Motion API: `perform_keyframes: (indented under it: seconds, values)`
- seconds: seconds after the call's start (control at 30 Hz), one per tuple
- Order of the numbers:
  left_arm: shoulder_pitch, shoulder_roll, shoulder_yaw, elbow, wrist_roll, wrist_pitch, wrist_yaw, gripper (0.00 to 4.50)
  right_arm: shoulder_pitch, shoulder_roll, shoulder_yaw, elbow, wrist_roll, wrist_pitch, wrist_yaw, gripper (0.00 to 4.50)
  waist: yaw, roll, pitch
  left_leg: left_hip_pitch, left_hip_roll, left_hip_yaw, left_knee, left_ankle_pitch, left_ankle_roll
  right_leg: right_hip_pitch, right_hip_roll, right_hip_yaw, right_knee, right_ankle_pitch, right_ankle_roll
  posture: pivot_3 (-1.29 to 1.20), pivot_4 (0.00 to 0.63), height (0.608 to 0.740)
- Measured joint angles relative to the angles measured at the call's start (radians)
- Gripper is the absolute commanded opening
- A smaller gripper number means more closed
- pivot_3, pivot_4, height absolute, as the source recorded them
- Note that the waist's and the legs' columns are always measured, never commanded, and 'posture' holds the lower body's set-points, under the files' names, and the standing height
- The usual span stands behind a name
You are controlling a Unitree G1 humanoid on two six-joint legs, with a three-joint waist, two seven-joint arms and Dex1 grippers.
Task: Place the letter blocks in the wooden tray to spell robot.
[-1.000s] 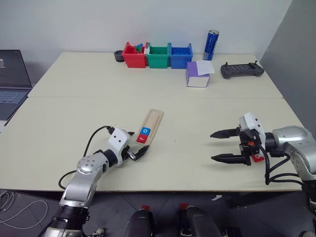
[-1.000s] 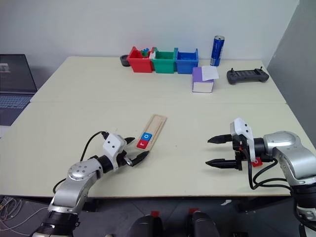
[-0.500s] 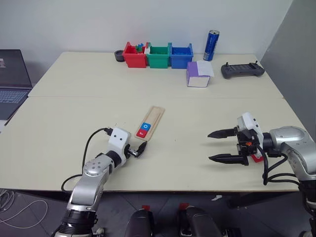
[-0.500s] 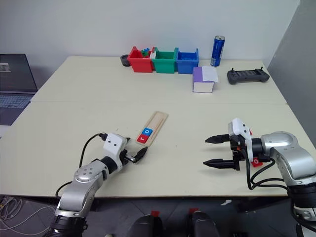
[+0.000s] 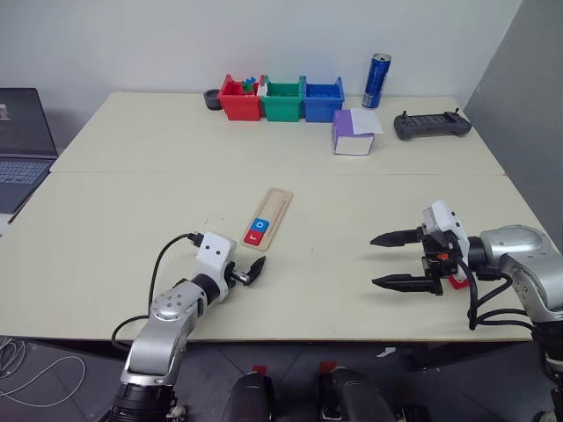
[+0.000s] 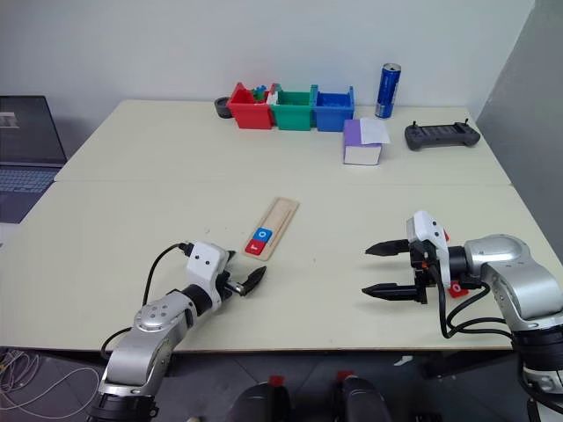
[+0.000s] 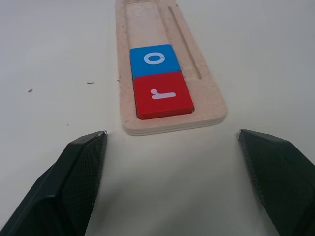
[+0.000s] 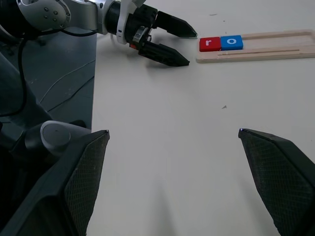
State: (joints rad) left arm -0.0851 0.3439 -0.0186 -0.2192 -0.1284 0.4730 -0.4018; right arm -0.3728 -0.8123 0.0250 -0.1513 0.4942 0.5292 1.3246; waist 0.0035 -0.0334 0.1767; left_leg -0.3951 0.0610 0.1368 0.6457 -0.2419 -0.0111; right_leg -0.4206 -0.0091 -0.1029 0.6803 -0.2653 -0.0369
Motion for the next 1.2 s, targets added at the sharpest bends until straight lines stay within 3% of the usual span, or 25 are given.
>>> perform_keyframes:
  seconds: [0.73,0.9,1.2]
  values:
    - [-0.166,-0.046,-0.017,0.186,0.024,-0.028,0.034,4.5,0.0,0.01,0.0,-0.001,0.001,0.001,-0.023,4.46,0.002,0.0,0.0,0.0,0.0,0.0,0.0,0.0,0.0,0.0,0.0,0.0,0.0,0.0,0.0,0.0,0.15,0.74]
    - [-0.186,-0.059,-0.018,0.215,0.019,-0.035,0.019,3.4,0.0,0.012,0.0,-0.001,0.001,0.003,-0.031,4.5,0.002,0.0,0.0,0.0,0.0,0.0,0.0,0.0,0.0,0.0,0.0,0.0,0.0,0.0,0.0,0.0,0.15,0.74]
    - [-0.186,-0.019,-0.025,0.24,0.019,-0.09,-0.037,3.39,0.014,0.011,-0.004,-0.023,0.02,0.007,-0.049,4.5,-0.001,0.0,0.0,0.001,0.0,0.0,0.0,0.0,0.0,0.0,0.0,0.0,0.0,0.0,0.0,0.0,0.15,0.74]
